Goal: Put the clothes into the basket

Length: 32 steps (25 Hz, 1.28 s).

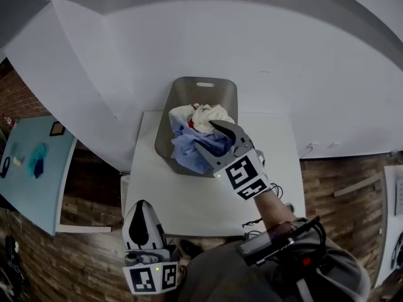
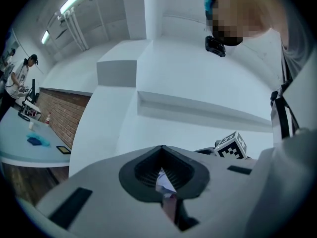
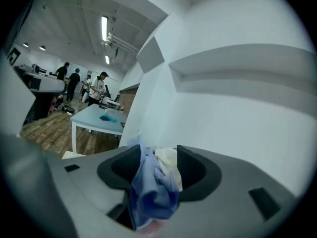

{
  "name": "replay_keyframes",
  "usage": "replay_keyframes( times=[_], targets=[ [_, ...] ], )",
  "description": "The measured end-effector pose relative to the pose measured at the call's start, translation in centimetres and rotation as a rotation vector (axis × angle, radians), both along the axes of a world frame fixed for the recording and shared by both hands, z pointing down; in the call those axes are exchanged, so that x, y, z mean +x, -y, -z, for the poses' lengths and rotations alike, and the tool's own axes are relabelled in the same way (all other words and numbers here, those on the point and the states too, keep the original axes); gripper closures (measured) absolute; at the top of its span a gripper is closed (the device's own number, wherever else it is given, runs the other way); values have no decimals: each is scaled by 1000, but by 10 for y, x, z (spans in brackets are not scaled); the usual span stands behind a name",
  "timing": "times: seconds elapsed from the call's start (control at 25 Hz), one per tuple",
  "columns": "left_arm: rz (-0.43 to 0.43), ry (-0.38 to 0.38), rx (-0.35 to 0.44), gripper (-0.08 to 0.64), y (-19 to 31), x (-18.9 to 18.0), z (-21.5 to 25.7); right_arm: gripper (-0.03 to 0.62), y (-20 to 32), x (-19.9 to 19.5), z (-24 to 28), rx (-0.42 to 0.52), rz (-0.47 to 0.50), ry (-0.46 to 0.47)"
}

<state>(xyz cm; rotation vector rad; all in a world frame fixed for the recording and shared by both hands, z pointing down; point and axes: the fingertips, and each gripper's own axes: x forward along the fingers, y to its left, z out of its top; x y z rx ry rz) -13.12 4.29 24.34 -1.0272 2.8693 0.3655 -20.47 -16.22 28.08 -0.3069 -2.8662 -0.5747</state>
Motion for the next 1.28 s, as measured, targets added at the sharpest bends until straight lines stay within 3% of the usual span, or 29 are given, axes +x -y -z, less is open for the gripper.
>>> replay_keyframes(
  times=[0.16,0.36,0.6,1.12,1.28],
  targets=[
    [-26,-55,-30,552,12,-12,-21,347,-3,13,-18,-84,32,-53],
    [-73,-98,-77,552,30,-25,-44,347,0,37,-23,-122,48,-8],
    [-121,-79,-99,552,55,-27,-43,353,16,66,-34,-222,17,16],
    [-210,-17,-100,552,97,-14,-20,458,-4,92,-27,-263,82,39],
    [-224,5,-94,552,102,-11,-13,509,9,96,-19,-310,14,87]
  ],
)
